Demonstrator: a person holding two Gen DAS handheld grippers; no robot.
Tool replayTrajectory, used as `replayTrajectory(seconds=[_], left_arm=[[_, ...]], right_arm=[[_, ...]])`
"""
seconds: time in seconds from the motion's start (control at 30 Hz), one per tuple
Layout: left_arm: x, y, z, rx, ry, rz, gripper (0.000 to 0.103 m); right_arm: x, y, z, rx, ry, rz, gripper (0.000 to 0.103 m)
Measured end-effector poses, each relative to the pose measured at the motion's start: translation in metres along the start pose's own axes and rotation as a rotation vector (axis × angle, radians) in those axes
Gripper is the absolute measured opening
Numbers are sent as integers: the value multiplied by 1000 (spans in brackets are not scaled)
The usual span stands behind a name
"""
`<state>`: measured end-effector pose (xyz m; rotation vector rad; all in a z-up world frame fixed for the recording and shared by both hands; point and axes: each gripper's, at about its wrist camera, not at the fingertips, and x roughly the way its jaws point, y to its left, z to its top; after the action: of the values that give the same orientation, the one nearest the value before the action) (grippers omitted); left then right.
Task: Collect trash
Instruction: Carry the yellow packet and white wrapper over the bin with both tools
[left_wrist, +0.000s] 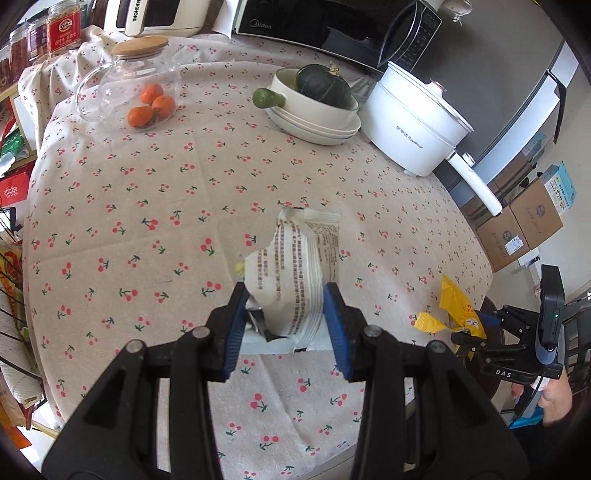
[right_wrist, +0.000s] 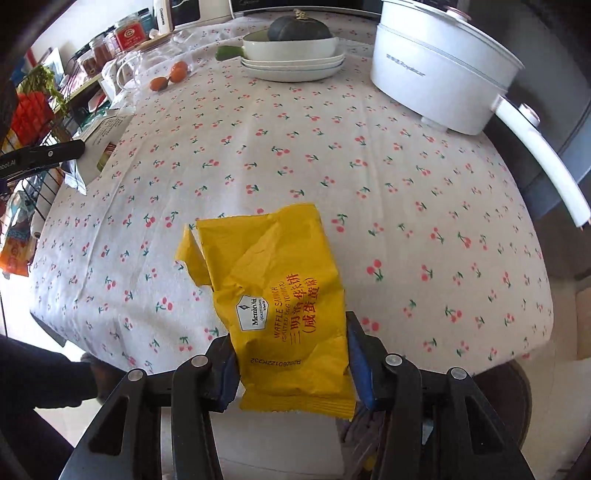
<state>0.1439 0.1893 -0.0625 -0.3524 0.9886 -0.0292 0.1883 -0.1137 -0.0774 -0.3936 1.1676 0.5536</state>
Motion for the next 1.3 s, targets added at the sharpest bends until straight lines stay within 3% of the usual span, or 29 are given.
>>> replayTrajectory(seconds=[0.3, 0.6, 0.83, 1.3], left_arm=[[9, -36, -12, 92, 20, -5, 43], [24, -85, -32, 252, 56, -9, 43], [29, -146, -47, 370, 67, -64, 43], [62, -276, -102, 607, 136, -175, 43]], right_arm=[[-39, -42, -35, 182, -54, -29, 51], [-60, -96, -101, 345, -49, -100, 51], [-68, -133, -159, 500, -39, -106, 51], [-81, -169, -233, 637, -54, -126, 52]])
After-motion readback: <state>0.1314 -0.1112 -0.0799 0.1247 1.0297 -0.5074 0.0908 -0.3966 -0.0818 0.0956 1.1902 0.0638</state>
